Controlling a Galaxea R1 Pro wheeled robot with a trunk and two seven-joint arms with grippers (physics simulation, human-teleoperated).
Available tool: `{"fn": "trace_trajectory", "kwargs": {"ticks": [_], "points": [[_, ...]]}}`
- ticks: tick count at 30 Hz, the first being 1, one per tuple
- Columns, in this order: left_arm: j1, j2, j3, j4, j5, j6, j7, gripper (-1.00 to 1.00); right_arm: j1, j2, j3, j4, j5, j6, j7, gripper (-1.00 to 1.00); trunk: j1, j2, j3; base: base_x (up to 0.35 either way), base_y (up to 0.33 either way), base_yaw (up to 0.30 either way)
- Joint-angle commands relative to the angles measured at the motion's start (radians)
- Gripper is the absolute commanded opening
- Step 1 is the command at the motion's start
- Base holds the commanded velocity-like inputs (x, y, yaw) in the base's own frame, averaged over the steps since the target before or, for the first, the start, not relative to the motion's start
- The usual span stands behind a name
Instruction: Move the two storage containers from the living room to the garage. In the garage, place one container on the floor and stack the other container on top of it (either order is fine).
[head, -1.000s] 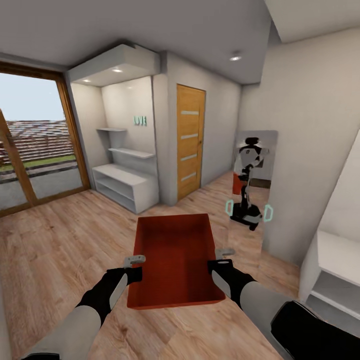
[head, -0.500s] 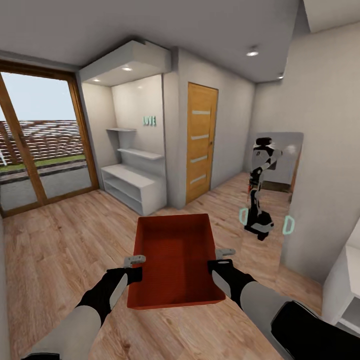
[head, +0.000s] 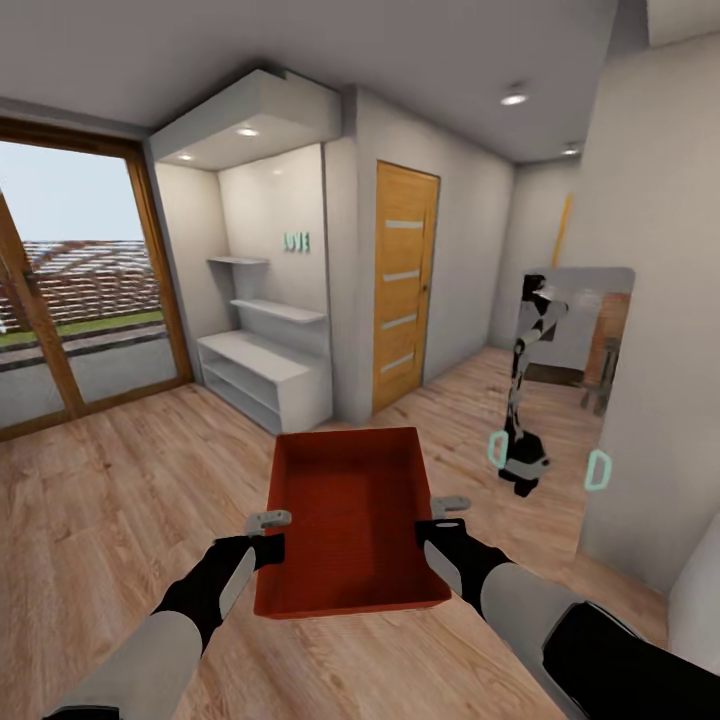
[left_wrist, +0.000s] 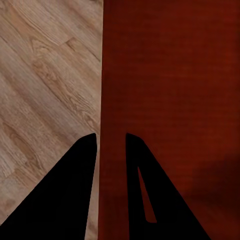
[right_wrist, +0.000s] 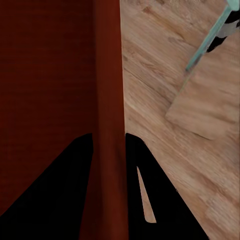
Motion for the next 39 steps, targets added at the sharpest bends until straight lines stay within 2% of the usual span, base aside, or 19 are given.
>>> {"fn": "trace_trajectory", "kwargs": {"ticks": [1,39], "points": [[0.000,0.001,0.017,0.000,-0.016,0.008,0.050,-1.00,-0.001,0.000,0.001,-0.007,0.011,0.004,-0.005,-1.00,0.001,-0.001,0.000,0.326,0.000,0.000],[0.000,0.001,0.017,0.002,-0.016,0.008,0.050,-1.00,-0.001,-0.001,0.001,-0.007,0.011,0.004,-0.005,-1.00,0.001,-0.001,0.000,0.326,0.000,0.000]]}}
